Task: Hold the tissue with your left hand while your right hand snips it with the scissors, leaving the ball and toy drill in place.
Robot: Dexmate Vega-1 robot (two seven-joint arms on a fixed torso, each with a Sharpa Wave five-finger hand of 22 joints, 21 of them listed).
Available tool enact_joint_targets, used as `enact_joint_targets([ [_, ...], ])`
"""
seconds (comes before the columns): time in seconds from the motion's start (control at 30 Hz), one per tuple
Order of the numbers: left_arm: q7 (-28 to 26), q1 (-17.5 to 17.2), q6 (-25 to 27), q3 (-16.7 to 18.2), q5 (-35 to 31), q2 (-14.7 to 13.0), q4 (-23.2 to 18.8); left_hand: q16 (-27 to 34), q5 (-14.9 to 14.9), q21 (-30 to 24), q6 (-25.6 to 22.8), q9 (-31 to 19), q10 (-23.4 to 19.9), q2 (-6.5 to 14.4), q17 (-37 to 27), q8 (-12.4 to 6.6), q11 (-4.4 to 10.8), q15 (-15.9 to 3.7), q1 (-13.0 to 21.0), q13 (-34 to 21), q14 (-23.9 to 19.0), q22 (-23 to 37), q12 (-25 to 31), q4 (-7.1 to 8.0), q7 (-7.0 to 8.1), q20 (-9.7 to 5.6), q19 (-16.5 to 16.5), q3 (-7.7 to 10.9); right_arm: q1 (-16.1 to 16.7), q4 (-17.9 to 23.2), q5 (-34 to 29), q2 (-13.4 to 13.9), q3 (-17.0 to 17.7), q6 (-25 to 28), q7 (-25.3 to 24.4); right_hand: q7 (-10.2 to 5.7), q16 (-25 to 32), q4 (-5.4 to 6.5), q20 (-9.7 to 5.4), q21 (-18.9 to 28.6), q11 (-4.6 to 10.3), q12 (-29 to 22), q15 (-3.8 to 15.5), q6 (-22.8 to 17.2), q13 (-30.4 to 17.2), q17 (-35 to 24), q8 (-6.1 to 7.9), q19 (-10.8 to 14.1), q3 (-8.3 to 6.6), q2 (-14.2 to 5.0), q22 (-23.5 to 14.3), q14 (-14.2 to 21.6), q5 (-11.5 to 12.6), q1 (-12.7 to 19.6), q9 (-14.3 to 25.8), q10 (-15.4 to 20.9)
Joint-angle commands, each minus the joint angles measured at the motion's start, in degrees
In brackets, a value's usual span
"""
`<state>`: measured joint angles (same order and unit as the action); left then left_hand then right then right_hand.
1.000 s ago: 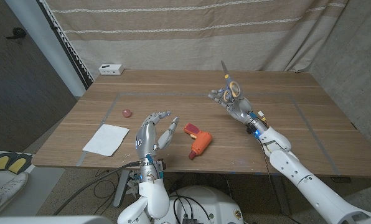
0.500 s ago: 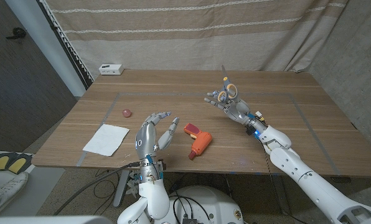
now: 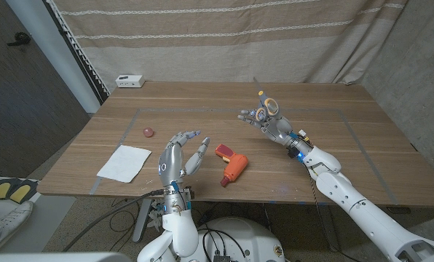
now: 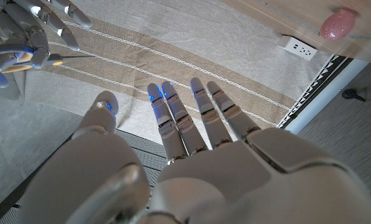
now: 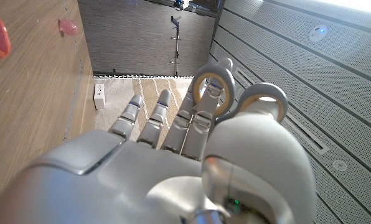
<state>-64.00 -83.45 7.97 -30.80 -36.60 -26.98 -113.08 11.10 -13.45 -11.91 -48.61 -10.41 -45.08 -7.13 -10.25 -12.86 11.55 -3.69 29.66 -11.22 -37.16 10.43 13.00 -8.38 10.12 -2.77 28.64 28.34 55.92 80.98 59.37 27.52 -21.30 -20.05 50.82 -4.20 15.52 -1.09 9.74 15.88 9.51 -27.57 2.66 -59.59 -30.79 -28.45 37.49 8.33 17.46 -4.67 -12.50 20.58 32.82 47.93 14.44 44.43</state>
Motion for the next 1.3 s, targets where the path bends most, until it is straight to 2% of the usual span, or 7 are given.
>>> enact_joint_targets([
  [0.03, 0.00, -0.23, -0.46, 0.21, -0.39, 0.28, -0.01, -0.19, 0.08, 0.10, -0.55, -0.18, -0.62, -0.41, -0.15, 0.14, 0.17, -8.95, 0.57, 0.01, -0.60, 0.08, -0.25, 0.07, 0.03, -4.88, 0.29, 0.30, 0.50, 0.99, 0.49, 0.23, 0.32, 0.23, -0.54, 0.41, 0.40, 0.18, 0.00, 0.22, -0.28, 0.57, 5.23, -0.56, 0.26, 0.12, 0.58, 0.63, -0.06, -0.26, 0.04, 0.44, -0.43, -0.03, 0.58, -0.57],
  [0.13, 0.00, -0.32, -0.49, 0.31, -0.53, 0.44, -0.02, -0.19, 0.09, 0.10, -0.61, -0.18, -0.66, -0.41, -0.15, 0.15, 0.17, -8.95, 0.57, 0.01, -0.61, 0.08, -0.26, 0.07, 0.08, -4.89, 0.28, 0.31, 0.62, 1.21, 0.63, 0.27, 0.37, 0.35, -0.69, 0.67, 0.32, 0.17, 0.10, 0.27, -0.38, 0.94, 5.18, -0.90, 0.49, 0.30, 0.92, 0.85, -0.06, -0.25, 0.08, 0.42, -0.49, -0.06, 0.87, -0.93],
  [0.2, 0.00, -0.40, -0.42, 0.34, -0.68, 0.48, -0.06, -0.20, 0.09, 0.10, -0.65, -0.18, -0.67, -0.41, -0.15, 0.16, 0.18, -8.95, 0.57, 0.01, -0.62, 0.08, -0.27, 0.07, 0.03, -4.88, 0.28, 0.33, 0.67, 1.28, 0.56, 0.28, 0.36, 0.29, -0.75, 0.51, 0.70, -0.13, -0.35, 0.25, 0.66, -1.23, 6.44, -2.53, 0.23, 1.00, 2.83, 1.22, -0.18, -0.09, 0.25, 2.75, -0.65, 0.24, 2.32, 4.42],
  [0.43, 0.00, -0.45, -0.30, 0.35, -1.03, 0.71, -0.15, -0.20, 0.11, 0.10, -0.89, -0.18, -0.70, -0.41, -0.15, 0.12, 0.18, -8.96, 0.57, 0.00, -0.63, 0.08, -0.29, 0.07, 0.15, -4.89, 0.28, 0.36, 0.92, 1.38, 1.27, 0.13, 0.52, 0.67, -0.65, 0.99, 1.95, -0.58, -0.74, 0.35, 1.54, -5.03, 8.96, -4.07, -2.69, 1.29, 6.30, 2.12, -0.56, -0.30, 0.37, 7.47, -0.89, 0.87, 5.55, 8.45],
  [0.67, 0.00, -0.51, -0.32, 0.09, -1.13, 0.89, -0.03, -0.19, 0.13, 0.08, -1.09, -0.18, -0.78, -0.40, -0.15, 0.12, 0.18, -8.96, 0.58, 0.00, -0.67, 0.08, -0.30, 0.07, 0.14, -4.90, 0.33, 0.40, 1.18, 1.11, 1.70, -0.01, 0.85, 0.61, -0.23, 0.78, 1.86, -0.66, -1.25, 0.55, 0.91, -6.72, 8.91, -0.98, -5.92, 0.95, 7.97, 2.90, -0.55, -0.11, 0.31, 7.73, -1.06, 0.76, 8.75, 6.23],
  [0.9, 0.00, -0.72, -0.56, 0.29, -1.46, 1.29, 0.11, -0.17, 0.15, 0.07, -0.98, -0.18, -1.00, -0.37, -0.15, 0.26, 0.16, -8.96, 0.59, 0.00, -0.76, 0.08, -0.26, 0.07, 0.20, -4.91, 0.37, 0.46, 1.37, 1.22, 1.73, -0.02, 0.98, 0.73, -0.42, 0.78, 1.51, -0.55, -1.09, 0.42, 1.08, -7.41, 8.79, -1.03, -6.87, 0.86, 8.24, 2.67, -0.52, -0.16, 0.30, 7.06, -1.14, 0.52, 8.76, 5.98],
  [1.3, 0.00, -1.03, -0.23, 0.42, -1.07, 0.86, -0.29, -0.16, 0.19, 0.09, -1.20, -0.18, -1.14, -0.37, -0.16, 0.34, 0.14, -8.96, 0.61, 0.00, -0.90, 0.08, -0.30, 0.06, 0.19, -4.89, 0.33, 0.56, 1.01, 0.36, 1.77, -0.49, 0.64, 1.07, -0.04, 0.94, 0.49, -0.69, -0.65, 0.18, 0.60, -5.98, 7.88, 1.14, -6.42, 0.76, 7.36, 2.43, -0.37, 0.34, 0.31, 5.34, -1.07, 0.39, 7.44, 1.84],
])
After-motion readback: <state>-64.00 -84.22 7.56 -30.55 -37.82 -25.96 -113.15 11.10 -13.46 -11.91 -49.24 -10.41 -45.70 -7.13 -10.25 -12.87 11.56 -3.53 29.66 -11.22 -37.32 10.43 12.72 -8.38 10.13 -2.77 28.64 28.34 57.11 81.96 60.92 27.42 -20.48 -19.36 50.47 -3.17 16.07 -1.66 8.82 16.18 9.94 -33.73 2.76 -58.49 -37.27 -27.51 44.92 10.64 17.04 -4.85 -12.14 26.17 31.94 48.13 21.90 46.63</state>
